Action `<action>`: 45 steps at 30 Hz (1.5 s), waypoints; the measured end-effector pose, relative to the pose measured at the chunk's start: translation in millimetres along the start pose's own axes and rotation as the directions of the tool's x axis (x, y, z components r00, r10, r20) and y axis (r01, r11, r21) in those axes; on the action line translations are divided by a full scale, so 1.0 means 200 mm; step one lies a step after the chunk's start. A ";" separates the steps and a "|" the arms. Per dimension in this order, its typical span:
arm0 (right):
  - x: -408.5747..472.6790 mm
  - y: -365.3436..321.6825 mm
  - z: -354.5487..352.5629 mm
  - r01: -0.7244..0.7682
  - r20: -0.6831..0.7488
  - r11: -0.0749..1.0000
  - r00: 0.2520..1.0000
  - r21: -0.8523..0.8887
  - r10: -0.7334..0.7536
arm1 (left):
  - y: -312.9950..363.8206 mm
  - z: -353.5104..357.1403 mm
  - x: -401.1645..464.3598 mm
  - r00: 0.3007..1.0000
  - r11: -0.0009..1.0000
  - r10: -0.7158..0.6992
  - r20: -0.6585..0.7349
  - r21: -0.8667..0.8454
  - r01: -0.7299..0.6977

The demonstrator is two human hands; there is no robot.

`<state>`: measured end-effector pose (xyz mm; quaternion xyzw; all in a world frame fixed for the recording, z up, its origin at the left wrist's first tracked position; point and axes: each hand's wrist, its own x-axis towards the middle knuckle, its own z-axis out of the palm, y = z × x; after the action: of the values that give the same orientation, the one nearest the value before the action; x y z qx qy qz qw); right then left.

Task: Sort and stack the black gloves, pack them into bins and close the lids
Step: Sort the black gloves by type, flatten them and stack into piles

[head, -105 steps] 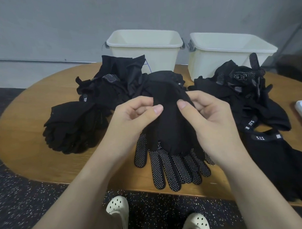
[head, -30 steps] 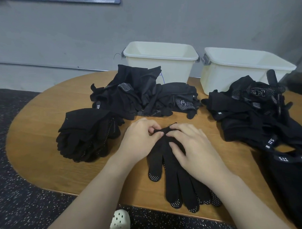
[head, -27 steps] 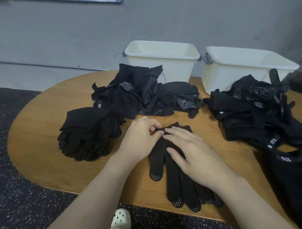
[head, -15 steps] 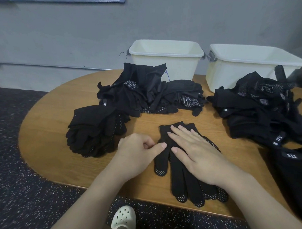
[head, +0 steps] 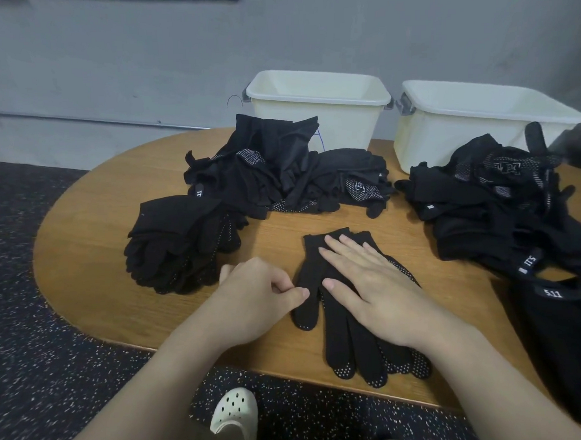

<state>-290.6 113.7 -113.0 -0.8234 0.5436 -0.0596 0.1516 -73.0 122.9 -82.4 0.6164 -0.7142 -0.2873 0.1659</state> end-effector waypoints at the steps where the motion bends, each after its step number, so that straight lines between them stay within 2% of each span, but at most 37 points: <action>1: 0.00 0.00 0.00 -0.002 0.005 1.000 1.000 0.004 0.002 | 0.00 0.00 0.00 1.000 0.999 0.003 -0.001 0.035 -0.003; 6: 0.00 -0.01 -0.01 -0.004 0.018 1.000 1.000 -0.005 0.005 | 0.02 0.00 -0.01 1.000 0.980 0.020 0.020 0.196 -0.024; 9: 0.00 -0.01 -0.01 0.002 0.024 1.000 1.000 -0.004 -0.002 | 0.00 -0.02 -0.02 0.996 0.971 0.078 -0.034 0.231 -0.068; 11: 0.02 -0.01 -0.03 0.004 0.016 1.000 1.000 -0.004 -0.004 | 0.00 -0.02 -0.05 0.986 0.973 0.150 -0.069 0.187 -0.135; 14: 0.01 -0.01 -0.03 -0.004 0.029 1.000 1.000 -0.005 0.004 | 0.02 0.01 -0.10 0.980 0.978 0.201 -0.003 0.048 -0.201; 16: 0.01 -0.01 -0.03 -0.003 0.035 1.000 0.999 0.001 0.003 | 0.04 0.05 -0.14 0.975 0.975 0.217 0.041 0.040 -0.219; 18: 0.00 0.00 -0.03 0.001 0.040 1.000 0.999 0.002 -0.001 | 0.06 0.09 -0.15 0.980 0.982 0.186 0.064 0.031 -0.188; 23: 0.00 -0.01 -0.01 0.000 0.038 1.000 0.999 -0.004 0.000 | 0.12 0.14 -0.19 0.994 0.991 0.111 0.020 0.070 -0.112; 28: 0.00 -0.01 -0.01 0.001 0.028 1.000 1.000 -0.006 -0.001 | 0.12 0.12 -0.17 0.991 0.992 0.092 0.096 0.074 -0.099; 31: -0.01 -0.01 0.00 0.017 -0.008 1.000 1.000 0.000 -0.017 | 0.11 0.08 -0.17 0.973 0.991 0.121 0.196 0.026 -0.128; 32: -0.01 -0.01 0.00 0.023 -0.026 1.000 0.999 0.003 -0.023 | 0.10 0.07 -0.17 0.972 0.989 0.148 0.184 -0.012 -0.148; 33: -0.02 -0.01 -0.01 0.029 -0.046 1.000 0.999 0.003 -0.028 | 0.08 0.06 -0.14 0.973 0.979 0.203 0.105 -0.037 -0.200; 34: -0.03 -0.01 -0.02 0.033 -0.068 0.999 0.997 -0.004 -0.033 | 0.06 0.05 -0.10 0.961 0.961 0.275 -0.031 -0.024 -0.276; 36: -0.04 -0.02 -0.03 0.038 -0.099 0.999 0.994 -0.019 -0.040 | 0.03 0.05 0.02 0.876 0.910 0.411 -0.251 0.064 -0.409; 37: -0.05 -0.02 -0.03 0.042 -0.100 0.999 0.994 -0.019 -0.044 | 0.02 0.05 0.10 0.846 0.889 0.456 -0.278 0.084 -0.451; 39: -0.05 -0.04 -0.02 0.051 -0.067 0.999 0.996 -0.019 -0.052 | 0.03 0.06 0.23 0.856 0.877 0.478 -0.194 0.055 -0.477; 43: -0.06 -0.03 0.00 0.060 0.034 0.995 0.998 -0.077 -0.058 | 0.01 0.09 0.37 0.895 0.891 0.437 0.086 0.092 -0.444; 45: -0.07 -0.03 -0.01 0.077 0.060 0.991 0.996 -0.106 -0.071 | -0.01 0.08 0.38 0.891 0.885 0.442 0.106 0.112 -0.452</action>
<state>-290.6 127.8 -109.1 -0.8513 0.5108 -0.0124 0.1196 -96.0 52.2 -105.3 0.4334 -0.8604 -0.2165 0.1582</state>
